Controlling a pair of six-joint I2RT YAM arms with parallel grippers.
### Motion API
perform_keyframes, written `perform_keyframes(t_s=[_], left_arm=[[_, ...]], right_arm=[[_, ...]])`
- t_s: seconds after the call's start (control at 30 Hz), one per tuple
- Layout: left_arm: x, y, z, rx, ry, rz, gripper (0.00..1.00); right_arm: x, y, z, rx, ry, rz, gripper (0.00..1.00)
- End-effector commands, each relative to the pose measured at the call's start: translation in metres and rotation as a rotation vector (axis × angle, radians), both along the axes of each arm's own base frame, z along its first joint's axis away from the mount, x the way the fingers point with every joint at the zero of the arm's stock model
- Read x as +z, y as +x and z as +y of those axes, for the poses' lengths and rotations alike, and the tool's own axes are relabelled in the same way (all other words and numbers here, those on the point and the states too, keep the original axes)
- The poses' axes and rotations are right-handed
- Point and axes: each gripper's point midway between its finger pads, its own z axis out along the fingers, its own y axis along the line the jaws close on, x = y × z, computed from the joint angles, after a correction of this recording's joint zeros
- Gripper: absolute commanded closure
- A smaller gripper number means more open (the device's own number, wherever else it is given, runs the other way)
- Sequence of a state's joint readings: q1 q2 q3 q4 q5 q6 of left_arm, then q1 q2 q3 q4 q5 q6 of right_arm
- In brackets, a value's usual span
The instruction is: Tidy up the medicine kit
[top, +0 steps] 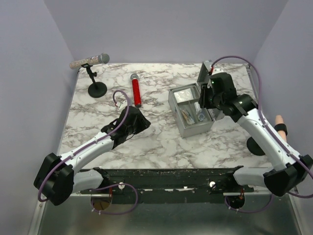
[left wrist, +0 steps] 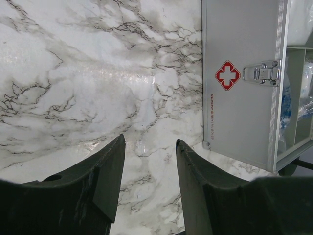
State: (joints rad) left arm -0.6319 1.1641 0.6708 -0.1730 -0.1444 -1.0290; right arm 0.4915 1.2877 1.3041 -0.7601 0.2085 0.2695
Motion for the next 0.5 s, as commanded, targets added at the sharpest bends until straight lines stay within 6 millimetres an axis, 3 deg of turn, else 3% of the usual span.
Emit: perform_keyframes(t_s=[0.0, 0.07, 0.17, 0.33, 0.47], left_arm=[[0.005, 0.003, -0.003, -0.017, -0.002, -0.015, 0.45], [0.01, 0.005, -0.004, -0.018, -0.008, -0.029, 0.45], [0.014, 0.008, -0.007, -0.026, -0.012, -0.037, 0.45], [0.031, 0.016, -0.021, -0.088, -0.035, -0.094, 0.42], [0.039, 0.02, -0.039, -0.152, -0.082, -0.105, 0.43]], right_arm=[[0.059, -0.007, -0.002, 0.008, 0.067, -0.142, 0.54], [0.083, -0.001, -0.014, -0.038, 0.053, -0.23, 0.51], [0.104, 0.01, -0.03, -0.113, -0.008, -0.304, 0.46], [0.119, 0.03, -0.068, -0.349, -0.078, -0.388, 0.41], [0.109, 0.041, -0.097, -0.51, -0.046, -0.383, 0.42]])
